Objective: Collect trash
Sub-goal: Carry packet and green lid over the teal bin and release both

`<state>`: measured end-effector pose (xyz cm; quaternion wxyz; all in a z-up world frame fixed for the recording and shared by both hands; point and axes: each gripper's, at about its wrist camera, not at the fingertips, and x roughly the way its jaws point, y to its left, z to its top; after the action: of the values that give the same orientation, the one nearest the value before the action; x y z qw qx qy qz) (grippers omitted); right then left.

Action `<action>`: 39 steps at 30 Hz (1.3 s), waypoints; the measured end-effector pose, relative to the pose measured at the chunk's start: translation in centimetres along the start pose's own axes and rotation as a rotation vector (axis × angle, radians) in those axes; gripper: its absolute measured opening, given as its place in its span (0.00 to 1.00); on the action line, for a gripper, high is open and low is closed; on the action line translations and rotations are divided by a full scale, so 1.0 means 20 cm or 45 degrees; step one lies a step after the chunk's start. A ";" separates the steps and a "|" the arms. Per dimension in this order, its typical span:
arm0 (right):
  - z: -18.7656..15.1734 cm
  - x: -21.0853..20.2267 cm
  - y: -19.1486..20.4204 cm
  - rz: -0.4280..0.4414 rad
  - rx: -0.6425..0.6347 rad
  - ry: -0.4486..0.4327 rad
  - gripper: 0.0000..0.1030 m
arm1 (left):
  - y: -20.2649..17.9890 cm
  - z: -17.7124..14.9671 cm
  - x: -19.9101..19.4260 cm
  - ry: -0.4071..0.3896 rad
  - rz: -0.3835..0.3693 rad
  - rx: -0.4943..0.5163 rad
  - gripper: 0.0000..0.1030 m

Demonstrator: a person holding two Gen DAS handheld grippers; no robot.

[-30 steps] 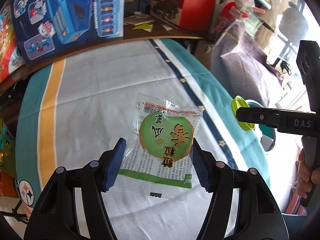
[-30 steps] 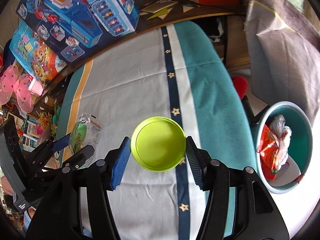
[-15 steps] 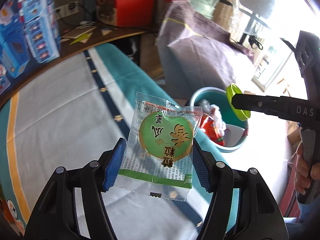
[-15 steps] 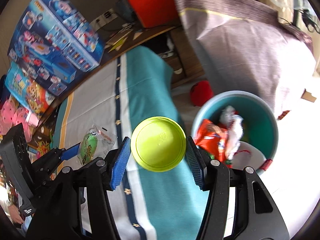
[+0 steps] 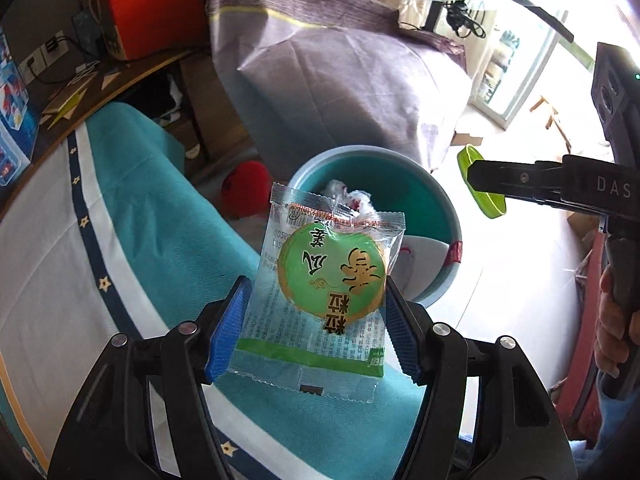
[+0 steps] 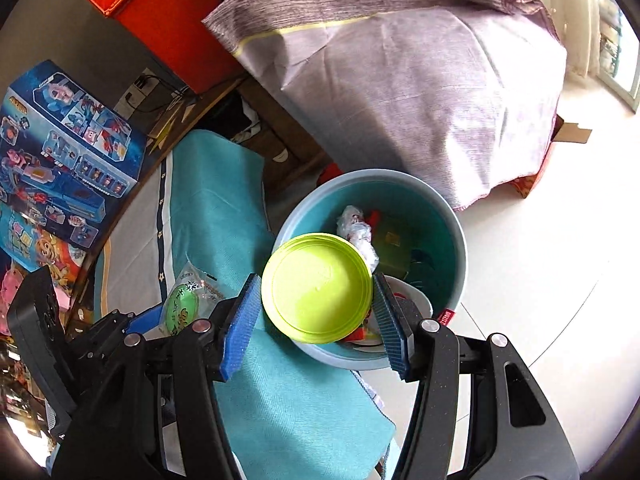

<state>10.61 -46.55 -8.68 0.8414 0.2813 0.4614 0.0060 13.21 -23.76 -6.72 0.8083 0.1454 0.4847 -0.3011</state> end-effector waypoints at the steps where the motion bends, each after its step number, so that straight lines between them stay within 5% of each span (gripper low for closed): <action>1: 0.01 0.00 -0.02 -0.003 0.006 0.005 0.52 | -0.03 0.01 0.03 0.007 -0.007 0.008 0.64; 19: 0.13 0.14 -0.14 -0.041 0.025 0.102 0.52 | -0.16 0.16 0.31 0.096 -0.090 0.028 0.65; 24: 0.16 0.17 -0.16 -0.052 0.037 0.115 0.52 | -0.18 0.19 0.37 0.111 -0.086 0.036 0.75; 36: 0.18 0.24 -0.14 -0.054 0.022 0.164 0.52 | -0.12 0.19 0.37 0.134 -0.046 -0.013 0.81; 39: 0.17 0.25 -0.12 -0.029 0.016 0.186 0.59 | -0.11 0.17 0.35 0.139 -0.046 -0.036 0.81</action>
<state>15.64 -48.76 -12.23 0.8037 0.2802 0.5247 0.0141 16.77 -29.73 -11.06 0.7771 0.1415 0.5348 -0.3002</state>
